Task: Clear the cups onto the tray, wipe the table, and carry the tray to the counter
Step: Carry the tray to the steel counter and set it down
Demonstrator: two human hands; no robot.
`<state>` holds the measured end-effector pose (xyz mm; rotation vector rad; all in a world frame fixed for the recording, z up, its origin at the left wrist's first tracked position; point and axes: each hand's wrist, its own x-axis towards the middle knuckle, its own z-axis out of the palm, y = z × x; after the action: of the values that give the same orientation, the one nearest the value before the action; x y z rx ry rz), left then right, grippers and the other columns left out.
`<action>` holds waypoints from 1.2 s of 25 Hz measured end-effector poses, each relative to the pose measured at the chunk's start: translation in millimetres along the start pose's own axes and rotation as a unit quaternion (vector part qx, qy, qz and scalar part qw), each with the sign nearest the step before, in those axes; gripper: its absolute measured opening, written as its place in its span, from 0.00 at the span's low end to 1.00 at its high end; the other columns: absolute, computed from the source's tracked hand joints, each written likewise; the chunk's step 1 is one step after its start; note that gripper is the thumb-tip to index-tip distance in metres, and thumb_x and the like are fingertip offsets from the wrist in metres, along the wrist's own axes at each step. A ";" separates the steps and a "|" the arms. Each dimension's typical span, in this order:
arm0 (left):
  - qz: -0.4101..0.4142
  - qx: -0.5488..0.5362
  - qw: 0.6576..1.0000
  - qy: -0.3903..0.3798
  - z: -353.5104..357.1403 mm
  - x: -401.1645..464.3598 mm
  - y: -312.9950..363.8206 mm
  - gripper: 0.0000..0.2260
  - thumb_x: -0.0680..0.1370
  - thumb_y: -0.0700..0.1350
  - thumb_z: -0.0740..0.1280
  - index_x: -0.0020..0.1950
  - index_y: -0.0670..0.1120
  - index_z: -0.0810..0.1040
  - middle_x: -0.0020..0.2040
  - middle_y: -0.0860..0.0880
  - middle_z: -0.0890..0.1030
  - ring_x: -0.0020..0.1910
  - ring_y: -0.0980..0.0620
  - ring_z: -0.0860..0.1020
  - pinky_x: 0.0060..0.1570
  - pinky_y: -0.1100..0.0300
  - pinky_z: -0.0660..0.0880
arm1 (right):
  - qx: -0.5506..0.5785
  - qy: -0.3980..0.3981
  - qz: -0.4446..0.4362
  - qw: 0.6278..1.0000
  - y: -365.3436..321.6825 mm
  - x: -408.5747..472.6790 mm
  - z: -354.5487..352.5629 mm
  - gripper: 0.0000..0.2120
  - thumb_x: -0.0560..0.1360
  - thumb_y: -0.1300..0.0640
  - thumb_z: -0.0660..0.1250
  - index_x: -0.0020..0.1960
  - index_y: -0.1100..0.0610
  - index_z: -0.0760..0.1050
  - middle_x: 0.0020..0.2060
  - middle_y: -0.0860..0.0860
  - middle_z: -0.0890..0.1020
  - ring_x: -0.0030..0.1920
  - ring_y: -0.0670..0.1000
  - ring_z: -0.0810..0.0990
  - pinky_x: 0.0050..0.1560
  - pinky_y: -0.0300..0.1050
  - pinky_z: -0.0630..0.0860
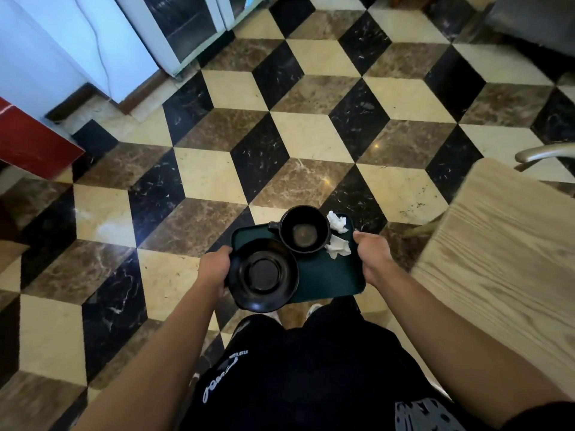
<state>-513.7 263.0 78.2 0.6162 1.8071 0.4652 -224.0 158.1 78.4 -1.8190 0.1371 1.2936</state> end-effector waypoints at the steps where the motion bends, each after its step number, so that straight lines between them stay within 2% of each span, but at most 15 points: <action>1: 0.000 0.006 1.000 -0.007 5.3 7.4 8.6 0.06 0.78 0.43 0.68 0.46 0.40 0.80 0.32 0.44 0.81 0.31 0.46 0.78 0.36 0.53 0.74 | 0.008 0.002 0.005 1.000 -5.5 4.2 1.8 0.12 0.79 0.58 0.66 0.47 0.64 0.85 0.51 0.64 0.87 0.53 0.64 0.85 0.59 0.65 0.81; 3: 0.001 0.009 1.000 -0.017 15.9 26.7 25.6 0.10 0.75 0.45 0.69 0.51 0.39 0.81 0.36 0.42 0.82 0.33 0.45 0.79 0.37 0.52 0.75 | 0.021 0.012 0.017 1.000 -15.9 15.3 6.1 0.13 0.77 0.57 0.65 0.51 0.66 0.83 0.52 0.66 0.86 0.51 0.64 0.85 0.59 0.69 0.79; 4: 0.002 0.018 0.999 -0.028 21.0 31.8 35.4 0.13 0.74 0.47 0.70 0.52 0.38 0.82 0.38 0.40 0.82 0.35 0.44 0.79 0.38 0.51 0.75 | 0.027 0.020 0.020 0.999 -21.2 19.7 8.1 0.13 0.77 0.57 0.65 0.52 0.67 0.82 0.53 0.66 0.85 0.50 0.63 0.85 0.58 0.68 0.80; 6: 0.011 0.042 0.998 -0.041 33.2 40.0 58.9 0.10 0.77 0.45 0.68 0.49 0.38 0.82 0.38 0.40 0.82 0.37 0.44 0.79 0.39 0.52 0.75 | 0.037 0.040 0.019 0.998 -33.9 27.4 14.2 0.14 0.78 0.58 0.65 0.53 0.69 0.80 0.52 0.67 0.86 0.45 0.61 0.84 0.51 0.60 0.81; 8: 0.027 0.065 0.996 -0.062 47.1 51.1 86.9 0.06 0.79 0.42 0.66 0.45 0.41 0.79 0.37 0.41 0.81 0.35 0.45 0.78 0.36 0.55 0.74 | 0.047 0.067 0.015 0.997 -50.3 34.7 23.0 0.12 0.78 0.60 0.65 0.49 0.70 0.80 0.46 0.65 0.85 0.44 0.59 0.82 0.47 0.54 0.78; 10: 0.042 0.093 0.992 -0.078 61.0 68.8 116.1 0.06 0.79 0.42 0.66 0.44 0.42 0.79 0.41 0.40 0.82 0.39 0.44 0.80 0.39 0.53 0.74 | 0.065 0.091 0.018 0.994 -67.2 42.8 33.4 0.09 0.79 0.61 0.65 0.45 0.64 0.81 0.44 0.62 0.83 0.44 0.59 0.81 0.46 0.52 0.77; 12: 0.055 0.120 0.987 -0.095 73.2 87.8 145.5 0.08 0.78 0.44 0.65 0.45 0.41 0.79 0.45 0.38 0.82 0.43 0.42 0.80 0.42 0.51 0.74 | 0.091 0.106 0.018 0.990 -84.4 49.8 44.3 0.07 0.79 0.61 0.65 0.45 0.60 0.80 0.44 0.61 0.83 0.43 0.59 0.81 0.46 0.53 0.76; 16: 0.067 0.157 0.978 -0.117 94.4 120.7 199.0 0.15 0.75 0.48 0.68 0.52 0.36 0.81 0.42 0.40 0.82 0.40 0.42 0.80 0.39 0.51 0.73 | 0.118 0.146 0.020 0.982 -111.7 66.7 65.0 0.05 0.77 0.59 0.67 0.45 0.59 0.80 0.43 0.62 0.83 0.43 0.59 0.81 0.45 0.53 0.77; 19: 0.070 0.177 0.971 -0.143 108.7 140.0 234.0 0.12 0.78 0.46 0.67 0.49 0.37 0.80 0.40 0.41 0.81 0.39 0.42 0.79 0.39 0.51 0.73 | 0.128 0.169 0.022 0.977 -128.4 76.2 79.7 0.06 0.75 0.58 0.67 0.44 0.60 0.81 0.43 0.64 0.85 0.42 0.59 0.83 0.44 0.52 0.78; 21: 0.072 0.192 0.967 -0.149 117.6 150.5 249.2 0.11 0.78 0.46 0.66 0.46 0.38 0.80 0.39 0.40 0.81 0.39 0.42 0.79 0.40 0.50 0.72 | 0.147 0.173 0.023 0.974 -137.2 79.3 86.8 0.08 0.79 0.59 0.67 0.44 0.63 0.81 0.41 0.61 0.85 0.40 0.59 0.83 0.43 0.51 0.79; 23: 0.077 0.200 0.964 -0.158 127.2 160.6 262.9 0.10 0.77 0.45 0.67 0.43 0.39 0.80 0.38 0.41 0.80 0.38 0.43 0.78 0.40 0.50 0.71 | 0.162 0.179 0.028 0.970 -144.3 86.3 92.0 0.10 0.81 0.60 0.65 0.47 0.64 0.82 0.42 0.59 0.85 0.42 0.60 0.84 0.45 0.52 0.80; 26: 0.072 0.217 0.958 -0.173 143.7 176.1 279.3 0.10 0.76 0.45 0.67 0.46 0.38 0.81 0.38 0.41 0.80 0.39 0.43 0.78 0.40 0.50 0.71 | 0.186 0.185 0.037 0.964 -158.4 94.8 96.0 0.08 0.82 0.63 0.63 0.46 0.62 0.78 0.45 0.61 0.81 0.44 0.60 0.81 0.46 0.53 0.77; 30: 0.064 0.227 0.954 -0.185 169.6 190.1 297.8 0.11 0.77 0.46 0.67 0.46 0.38 0.82 0.40 0.40 0.81 0.40 0.42 0.79 0.40 0.49 0.73 | 0.200 0.197 0.049 0.958 -176.7 113.0 95.0 0.10 0.82 0.61 0.65 0.43 0.62 0.79 0.40 0.59 0.82 0.40 0.59 0.82 0.45 0.52 0.79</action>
<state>-345.6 616.5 60.3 1.0682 1.5184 0.0036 -145.9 374.7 82.7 -1.7040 0.6666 0.8715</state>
